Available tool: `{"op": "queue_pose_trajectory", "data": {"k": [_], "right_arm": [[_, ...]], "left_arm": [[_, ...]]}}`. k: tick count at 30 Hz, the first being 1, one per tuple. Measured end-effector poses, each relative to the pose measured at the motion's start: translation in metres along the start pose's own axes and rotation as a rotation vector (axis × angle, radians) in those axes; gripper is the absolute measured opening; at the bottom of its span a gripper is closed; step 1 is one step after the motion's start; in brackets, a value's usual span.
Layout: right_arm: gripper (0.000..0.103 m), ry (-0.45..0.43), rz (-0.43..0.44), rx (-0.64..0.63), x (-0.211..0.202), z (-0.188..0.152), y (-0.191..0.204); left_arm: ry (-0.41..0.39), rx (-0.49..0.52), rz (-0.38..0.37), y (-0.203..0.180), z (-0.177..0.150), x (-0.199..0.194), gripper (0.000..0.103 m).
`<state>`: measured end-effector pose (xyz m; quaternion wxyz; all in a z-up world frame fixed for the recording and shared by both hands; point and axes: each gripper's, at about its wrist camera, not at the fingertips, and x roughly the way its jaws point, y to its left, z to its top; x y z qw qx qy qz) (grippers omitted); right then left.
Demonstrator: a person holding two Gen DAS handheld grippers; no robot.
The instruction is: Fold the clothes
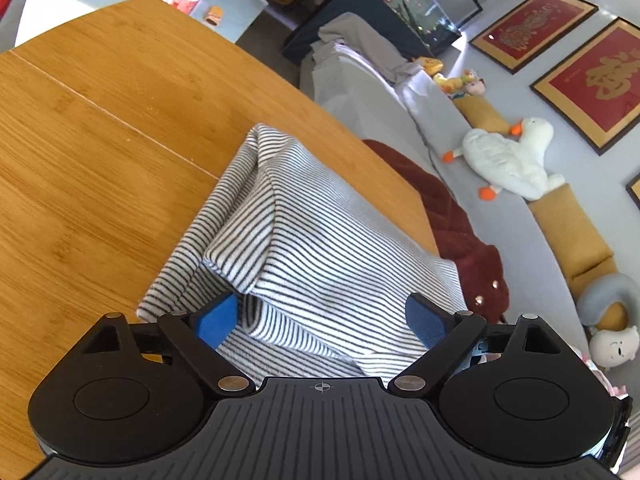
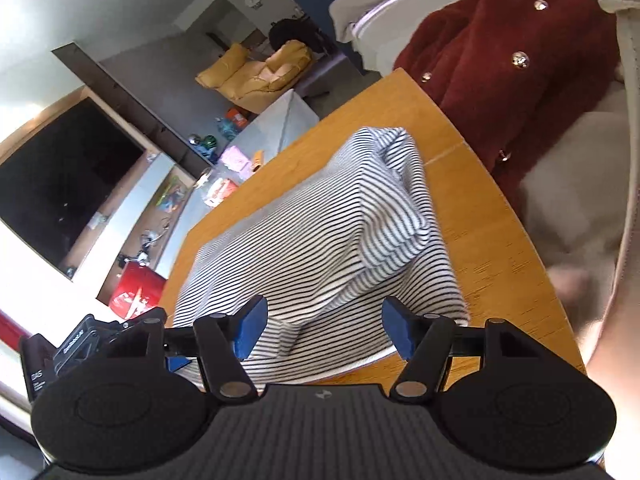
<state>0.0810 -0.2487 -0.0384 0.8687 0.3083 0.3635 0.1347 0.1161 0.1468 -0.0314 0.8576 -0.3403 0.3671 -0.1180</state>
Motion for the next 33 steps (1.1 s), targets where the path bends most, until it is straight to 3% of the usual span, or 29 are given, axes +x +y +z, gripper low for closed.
{"op": "queue_pose_trajectory", "data": {"k": [4, 7, 8, 9, 10, 12, 15, 24, 27, 31, 33], "right_arm": [[0.065, -0.064, -0.041, 0.023, 0.019, 0.010, -0.006], [0.069, -0.126, -0.047, -0.005, 0.034, 0.012, -0.004], [0.064, -0.144, -0.063, -0.039, 0.039, 0.012, -0.001], [0.047, -0.155, -0.091, -0.081, 0.044, 0.012, 0.003], [0.038, -0.155, -0.101, -0.105, 0.049, 0.012, 0.005], [0.024, -0.152, -0.101, -0.132, 0.056, 0.014, 0.006], [0.018, -0.174, -0.095, -0.179, 0.056, 0.019, 0.013], [0.015, -0.248, 0.018, -0.264, 0.010, 0.023, 0.041], [0.015, -0.235, -0.007, -0.274, 0.009, 0.012, 0.035], [0.016, -0.158, -0.091, -0.267, 0.037, 0.000, 0.012], [0.019, -0.137, -0.077, -0.265, 0.036, 0.004, 0.010]], "left_arm": [[-0.039, -0.023, 0.013, -0.002, 0.005, 0.009, 0.094], [-0.080, 0.032, 0.055, -0.010, 0.000, 0.015, 0.093], [-0.093, 0.050, 0.076, -0.013, -0.001, 0.017, 0.087], [-0.106, 0.065, 0.101, -0.016, -0.001, 0.018, 0.079], [-0.114, 0.072, 0.118, -0.017, -0.001, 0.019, 0.073], [-0.118, 0.072, 0.138, -0.017, 0.002, 0.021, 0.045], [-0.117, 0.067, 0.117, -0.016, 0.007, 0.018, 0.024], [-0.182, 0.134, 0.031, -0.040, 0.001, -0.031, 0.020], [-0.148, 0.155, 0.056, -0.035, -0.010, -0.022, 0.021], [-0.098, 0.168, 0.103, -0.016, -0.017, 0.005, 0.023], [-0.095, 0.150, 0.088, -0.011, -0.014, 0.005, 0.026]]}}
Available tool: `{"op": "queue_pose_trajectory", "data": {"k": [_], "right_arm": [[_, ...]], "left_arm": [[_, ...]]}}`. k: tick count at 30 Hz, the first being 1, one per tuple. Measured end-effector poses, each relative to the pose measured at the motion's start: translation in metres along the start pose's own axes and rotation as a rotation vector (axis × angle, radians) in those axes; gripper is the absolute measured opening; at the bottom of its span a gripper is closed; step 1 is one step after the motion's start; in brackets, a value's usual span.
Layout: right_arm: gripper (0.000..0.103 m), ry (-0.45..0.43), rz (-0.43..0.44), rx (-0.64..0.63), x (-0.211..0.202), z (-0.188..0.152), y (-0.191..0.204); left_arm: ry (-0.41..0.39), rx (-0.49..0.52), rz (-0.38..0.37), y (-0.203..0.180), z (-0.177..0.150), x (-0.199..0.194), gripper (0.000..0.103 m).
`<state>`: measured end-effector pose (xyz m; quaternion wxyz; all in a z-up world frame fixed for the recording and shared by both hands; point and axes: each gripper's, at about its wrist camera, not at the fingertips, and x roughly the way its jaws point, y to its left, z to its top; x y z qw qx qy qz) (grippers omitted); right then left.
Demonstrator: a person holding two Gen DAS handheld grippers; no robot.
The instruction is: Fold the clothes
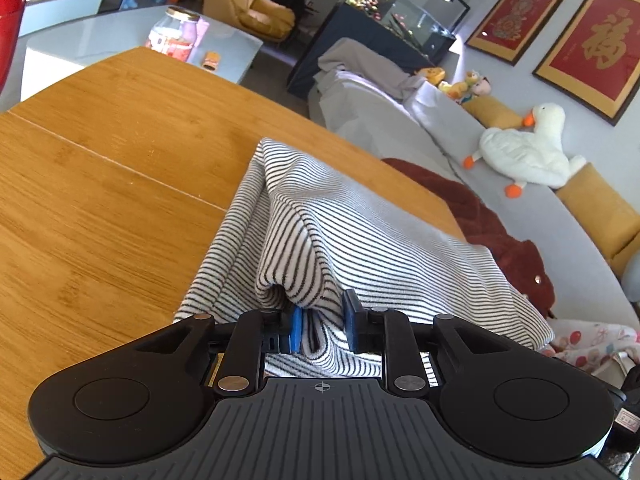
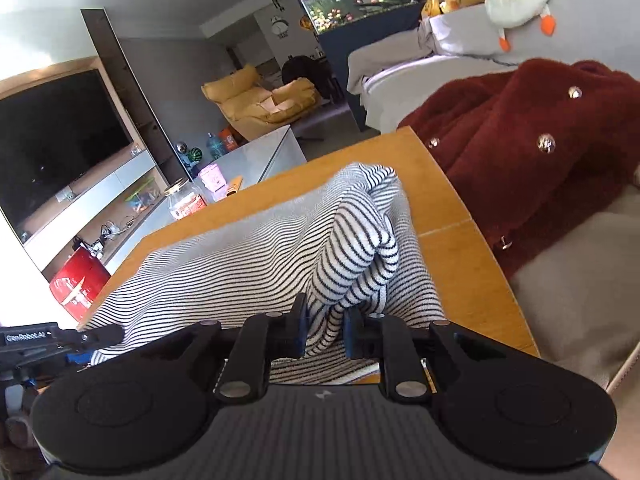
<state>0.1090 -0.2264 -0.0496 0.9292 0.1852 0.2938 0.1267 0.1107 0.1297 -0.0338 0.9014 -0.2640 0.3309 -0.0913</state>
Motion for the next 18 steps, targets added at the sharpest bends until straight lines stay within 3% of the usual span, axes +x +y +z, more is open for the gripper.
{"op": "queue_pose_trajectory", "data": {"k": [2, 4, 5, 6, 7, 8, 9, 12, 14, 18], "right_arm": [[0.025, -0.004, -0.009, -0.050, -0.008, 0.005, 0.006], [0.036, -0.023, -0.024, -0.107, -0.021, 0.008, 0.013], [0.051, -0.049, -0.038, -0.137, -0.029, 0.008, 0.017], [0.074, -0.077, -0.052, -0.168, -0.037, 0.009, 0.020], [0.083, -0.115, -0.076, -0.198, -0.046, 0.010, 0.024], [0.090, -0.138, -0.090, -0.219, -0.050, 0.011, 0.027], [0.091, -0.156, -0.102, -0.238, -0.052, 0.013, 0.029], [0.103, -0.181, -0.128, -0.271, -0.050, 0.021, 0.034], [0.103, -0.171, -0.170, -0.279, -0.034, 0.026, 0.031], [0.103, -0.039, -0.276, -0.285, 0.012, 0.024, 0.018]], "left_arm": [[0.001, -0.019, -0.009, 0.002, 0.005, -0.007, 0.030], [-0.022, -0.008, 0.005, -0.002, 0.008, -0.021, 0.045], [-0.035, 0.003, 0.014, -0.005, 0.009, -0.029, 0.052], [-0.045, 0.010, 0.014, -0.010, 0.009, -0.035, 0.056], [-0.053, 0.013, 0.006, -0.014, 0.009, -0.042, 0.060], [-0.059, 0.021, 0.000, -0.019, 0.009, -0.047, 0.069], [-0.062, 0.037, -0.010, -0.026, 0.008, -0.049, 0.077], [-0.042, 0.081, -0.058, -0.048, 0.004, -0.043, 0.078], [-0.017, 0.112, -0.080, -0.062, 0.000, -0.033, 0.079], [0.020, 0.222, -0.016, -0.078, -0.009, -0.002, 0.081]]}}
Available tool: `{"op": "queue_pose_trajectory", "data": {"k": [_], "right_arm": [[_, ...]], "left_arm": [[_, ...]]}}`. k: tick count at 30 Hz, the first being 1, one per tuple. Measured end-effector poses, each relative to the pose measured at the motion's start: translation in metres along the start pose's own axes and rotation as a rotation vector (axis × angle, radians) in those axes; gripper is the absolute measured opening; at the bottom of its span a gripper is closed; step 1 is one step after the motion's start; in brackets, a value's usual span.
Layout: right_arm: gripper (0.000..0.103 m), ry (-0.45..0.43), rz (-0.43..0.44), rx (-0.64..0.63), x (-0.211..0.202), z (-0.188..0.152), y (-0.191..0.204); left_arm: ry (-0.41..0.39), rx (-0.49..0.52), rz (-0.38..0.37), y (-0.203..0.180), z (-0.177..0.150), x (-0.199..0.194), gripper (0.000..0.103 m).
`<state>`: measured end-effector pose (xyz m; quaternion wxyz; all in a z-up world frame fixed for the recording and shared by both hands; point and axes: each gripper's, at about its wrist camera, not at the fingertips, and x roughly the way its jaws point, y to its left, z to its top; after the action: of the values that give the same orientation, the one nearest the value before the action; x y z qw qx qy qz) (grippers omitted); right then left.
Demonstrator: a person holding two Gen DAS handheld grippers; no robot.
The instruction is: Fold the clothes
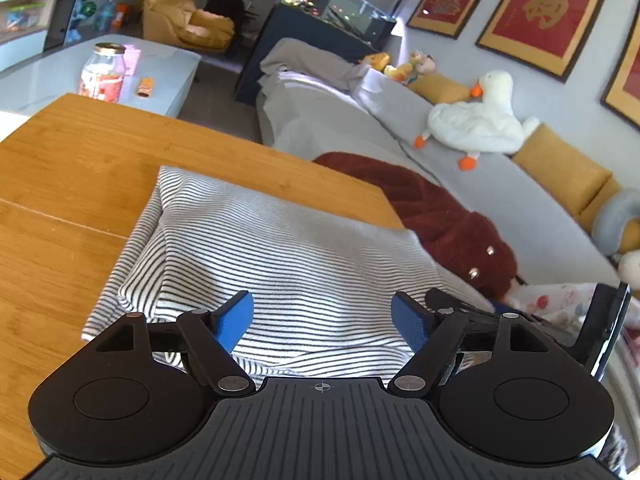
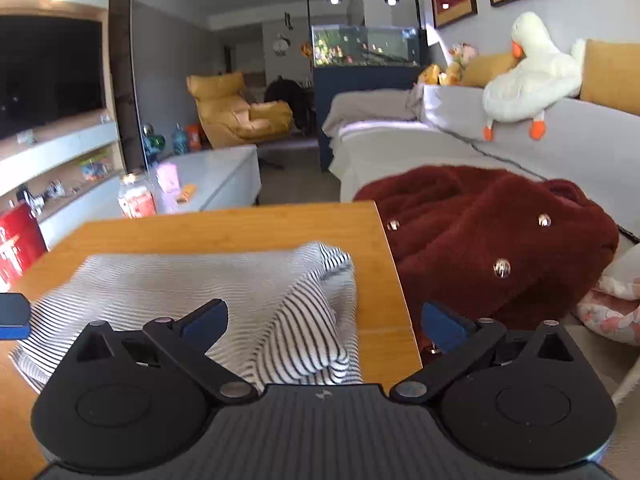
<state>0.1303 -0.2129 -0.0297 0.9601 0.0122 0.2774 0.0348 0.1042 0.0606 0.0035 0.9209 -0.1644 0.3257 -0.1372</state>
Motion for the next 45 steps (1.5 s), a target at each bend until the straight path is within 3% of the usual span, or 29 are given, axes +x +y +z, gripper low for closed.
{"op": "queue_pose_trajectory", "data": {"k": [5, 9, 12, 15, 19, 20, 26, 33, 37, 39, 41, 45], "right_arm": [[0.103, 0.084, 0.057, -0.042, -0.004, -0.016, 0.004], [0.103, 0.034, 0.119, -0.153, -0.038, -0.024, 0.018], [0.103, -0.066, 0.093, -0.122, -0.057, -0.005, 0.013], [0.103, -0.095, 0.032, -0.096, -0.048, 0.016, 0.005], [0.103, 0.004, -0.130, -0.220, 0.000, 0.014, 0.010], [0.103, 0.048, -0.141, -0.249, 0.011, 0.007, 0.012], [0.103, 0.023, -0.169, -0.257, -0.006, -0.011, 0.027], [0.103, 0.068, -0.003, -0.279, -0.044, -0.035, 0.050], [0.103, 0.159, 0.174, -0.160, -0.047, -0.032, 0.043], [0.103, 0.153, 0.256, -0.104, -0.051, -0.022, 0.034], [0.103, 0.096, 0.281, -0.062, -0.058, -0.007, 0.024], [0.103, -0.028, 0.167, -0.074, -0.053, 0.025, 0.016]], "left_arm": [[0.029, 0.040, 0.041, 0.005, -0.005, 0.018, 0.081], [0.034, 0.047, 0.031, 0.007, -0.004, 0.017, 0.081], [0.033, 0.045, 0.024, 0.008, -0.005, 0.018, 0.082], [0.030, 0.034, 0.013, 0.010, -0.005, 0.017, 0.083], [0.030, 0.024, -0.004, 0.014, -0.004, 0.016, 0.083], [0.030, 0.021, -0.007, 0.015, -0.004, 0.016, 0.083], [0.021, 0.029, 0.004, 0.020, -0.002, 0.016, 0.087], [0.013, 0.018, 0.031, 0.029, 0.006, 0.016, 0.090], [0.010, 0.021, 0.048, 0.031, 0.007, 0.015, 0.092], [0.013, 0.020, 0.044, 0.033, 0.008, 0.014, 0.092], [0.015, 0.022, 0.045, 0.033, 0.008, 0.014, 0.092], [0.014, 0.027, 0.051, 0.031, 0.007, 0.015, 0.093]]}}
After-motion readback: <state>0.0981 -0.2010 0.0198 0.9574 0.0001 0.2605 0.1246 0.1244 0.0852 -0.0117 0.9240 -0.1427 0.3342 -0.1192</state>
